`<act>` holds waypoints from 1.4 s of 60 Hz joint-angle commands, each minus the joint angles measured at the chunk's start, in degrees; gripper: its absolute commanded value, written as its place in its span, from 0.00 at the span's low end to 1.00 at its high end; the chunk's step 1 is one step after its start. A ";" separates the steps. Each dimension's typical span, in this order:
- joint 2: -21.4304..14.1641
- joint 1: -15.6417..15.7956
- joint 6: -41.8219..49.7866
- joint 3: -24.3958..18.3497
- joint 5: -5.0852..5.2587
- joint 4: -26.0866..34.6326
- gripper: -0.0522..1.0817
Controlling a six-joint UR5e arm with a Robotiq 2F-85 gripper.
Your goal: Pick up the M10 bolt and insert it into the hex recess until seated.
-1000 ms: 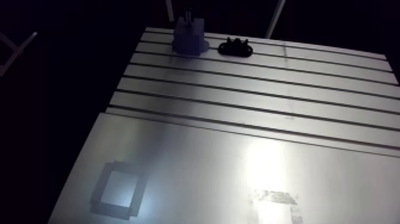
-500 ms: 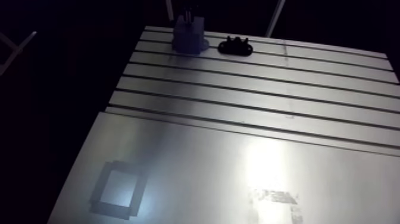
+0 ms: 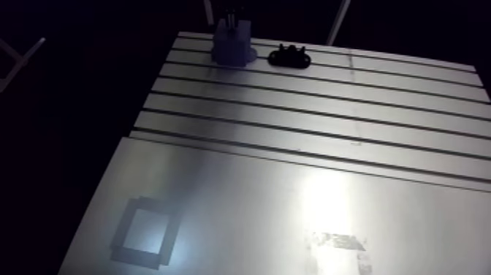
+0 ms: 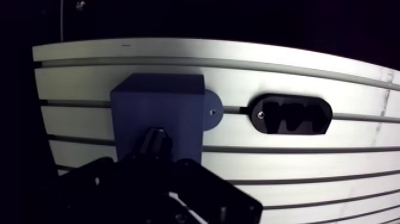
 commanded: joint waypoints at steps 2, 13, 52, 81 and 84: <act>0.02 -0.02 -0.04 0.01 -0.02 0.00 1.00; 0.09 0.07 -0.12 0.01 -0.02 0.00 1.00; 0.29 -0.11 -0.37 -0.40 0.07 0.00 1.00; -2.22 0.33 -1.44 -3.41 0.43 6.87 1.00; -2.76 0.24 -1.44 -3.34 0.35 7.44 1.00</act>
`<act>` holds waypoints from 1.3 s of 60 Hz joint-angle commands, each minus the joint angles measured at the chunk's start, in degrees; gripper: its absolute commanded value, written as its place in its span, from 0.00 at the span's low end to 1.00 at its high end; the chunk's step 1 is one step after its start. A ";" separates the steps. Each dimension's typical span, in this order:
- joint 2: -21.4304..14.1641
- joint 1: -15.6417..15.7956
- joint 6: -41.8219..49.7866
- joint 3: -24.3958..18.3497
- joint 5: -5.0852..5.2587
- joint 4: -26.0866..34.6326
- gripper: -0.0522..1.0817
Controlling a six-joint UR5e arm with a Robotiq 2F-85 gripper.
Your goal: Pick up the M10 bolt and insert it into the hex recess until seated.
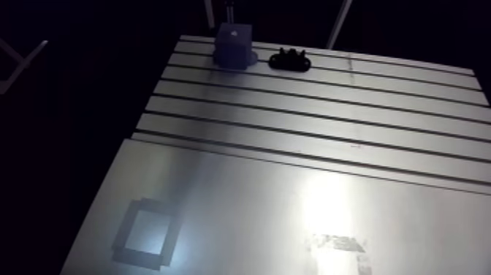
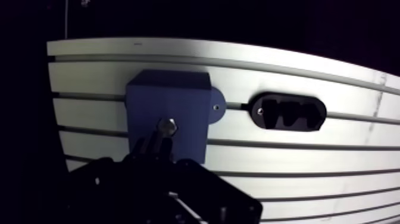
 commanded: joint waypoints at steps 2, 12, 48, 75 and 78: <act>-1.99 0.03 -0.24 -0.73 -0.17 3.69 1.00; -2.61 -0.06 -0.16 -0.04 -0.26 4.06 0.99; -2.64 0.03 0.01 -0.89 -1.83 4.94 0.05; -2.33 0.03 -0.08 -2.44 -2.72 5.59 0.05; -3.02 0.12 -0.15 -2.48 -2.65 6.66 0.05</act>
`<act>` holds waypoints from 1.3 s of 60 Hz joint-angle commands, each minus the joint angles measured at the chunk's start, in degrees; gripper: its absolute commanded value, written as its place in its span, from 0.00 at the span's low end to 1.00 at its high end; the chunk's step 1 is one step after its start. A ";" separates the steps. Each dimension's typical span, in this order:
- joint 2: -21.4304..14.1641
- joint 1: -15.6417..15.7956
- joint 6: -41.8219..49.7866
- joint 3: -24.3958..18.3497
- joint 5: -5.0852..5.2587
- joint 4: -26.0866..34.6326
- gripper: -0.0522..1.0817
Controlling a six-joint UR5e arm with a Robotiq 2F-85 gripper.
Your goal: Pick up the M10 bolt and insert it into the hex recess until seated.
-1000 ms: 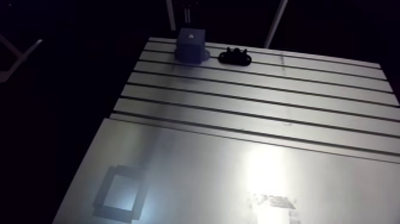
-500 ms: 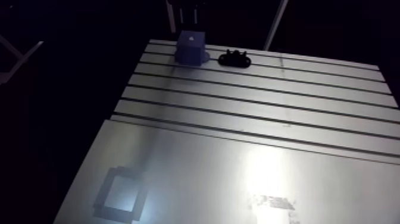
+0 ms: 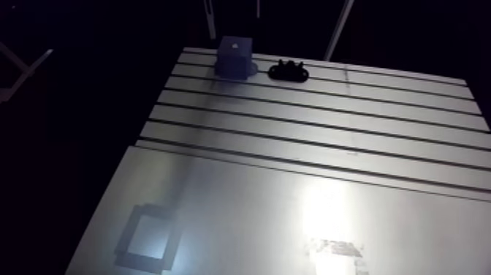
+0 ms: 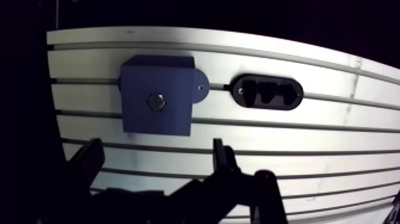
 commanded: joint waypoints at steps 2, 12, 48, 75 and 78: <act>-1.53 0.06 -0.10 -0.58 0.01 2.66 0.05; -8.11 0.26 -2.06 1.23 0.00 7.66 0.05; -26.86 -12.69 -5.55 7.98 -0.23 19.05 0.05; -30.63 -13.75 -5.64 7.97 0.01 19.76 0.05; -30.73 -13.75 -5.64 7.90 0.08 19.75 0.05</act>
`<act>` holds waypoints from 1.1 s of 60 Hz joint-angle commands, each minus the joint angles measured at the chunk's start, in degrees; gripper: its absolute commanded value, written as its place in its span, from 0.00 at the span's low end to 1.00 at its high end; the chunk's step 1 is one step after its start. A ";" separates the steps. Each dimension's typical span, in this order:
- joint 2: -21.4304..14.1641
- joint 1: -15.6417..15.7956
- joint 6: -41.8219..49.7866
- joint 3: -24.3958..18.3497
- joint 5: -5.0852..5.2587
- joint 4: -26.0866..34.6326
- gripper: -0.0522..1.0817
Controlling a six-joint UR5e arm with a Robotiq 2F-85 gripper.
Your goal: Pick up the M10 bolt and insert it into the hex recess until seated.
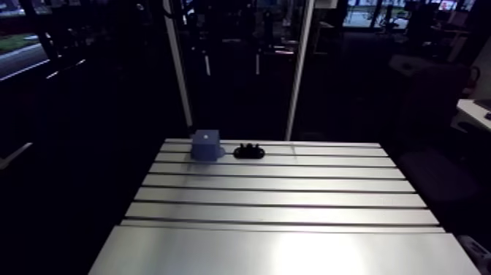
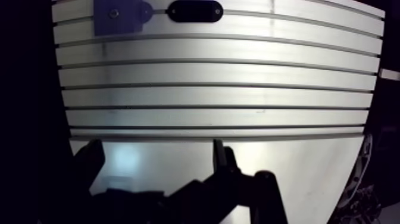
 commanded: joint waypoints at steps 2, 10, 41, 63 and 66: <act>-8.64 -5.16 -1.12 1.80 0.14 3.71 0.05; -8.81 -4.91 -1.12 1.00 0.65 3.63 0.05; -6.57 -4.32 -1.21 -2.36 1.98 5.04 0.05; -6.54 -3.58 -1.12 -1.67 2.25 4.69 0.05; -6.46 -3.58 -1.05 -1.67 2.25 4.68 0.05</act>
